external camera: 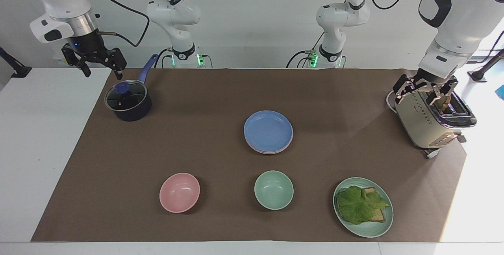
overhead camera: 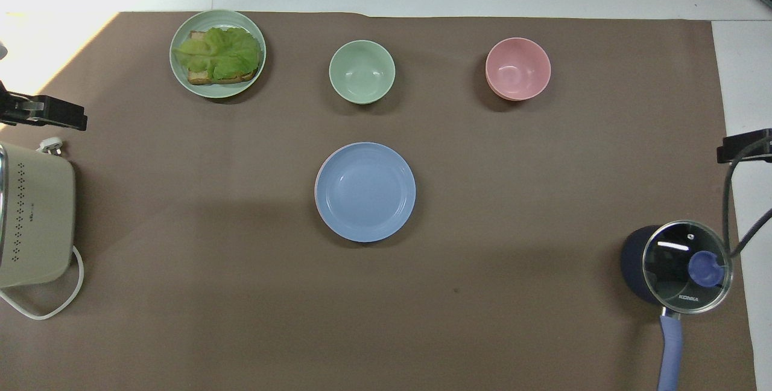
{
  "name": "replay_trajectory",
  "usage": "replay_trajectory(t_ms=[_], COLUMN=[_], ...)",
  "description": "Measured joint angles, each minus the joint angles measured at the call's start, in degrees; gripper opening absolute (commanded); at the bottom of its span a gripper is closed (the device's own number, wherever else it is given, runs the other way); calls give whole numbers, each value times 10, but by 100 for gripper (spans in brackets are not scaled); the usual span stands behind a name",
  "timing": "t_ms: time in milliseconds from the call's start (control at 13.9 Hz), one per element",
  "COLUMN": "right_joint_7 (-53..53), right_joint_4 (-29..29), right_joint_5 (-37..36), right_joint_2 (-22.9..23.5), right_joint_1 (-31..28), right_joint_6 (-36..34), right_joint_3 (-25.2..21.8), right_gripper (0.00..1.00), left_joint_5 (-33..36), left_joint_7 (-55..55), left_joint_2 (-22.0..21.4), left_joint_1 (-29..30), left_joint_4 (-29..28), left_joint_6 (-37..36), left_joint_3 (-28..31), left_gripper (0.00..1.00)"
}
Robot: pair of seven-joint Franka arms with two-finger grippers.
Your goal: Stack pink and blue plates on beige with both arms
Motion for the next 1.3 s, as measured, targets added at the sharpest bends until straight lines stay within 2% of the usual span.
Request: replay_trajectory(t_ms=[577, 1297], right_joint_7=[37, 51], right_joint_4=[-4, -20], right_joint_5=[21, 30], right_joint_2=[-5, -17], right_joint_1=[0, 1], right_joint_6=[-8, -12], right_joint_3=[1, 42], right_gripper=[100, 100], left_joint_5=[0, 0], left_joint_7=[0, 0], left_joint_2=[0, 0], left_joint_1=[0, 0], left_joint_4=[0, 0], left_joint_6=[0, 0], left_joint_3=[0, 0], left_gripper=[100, 100])
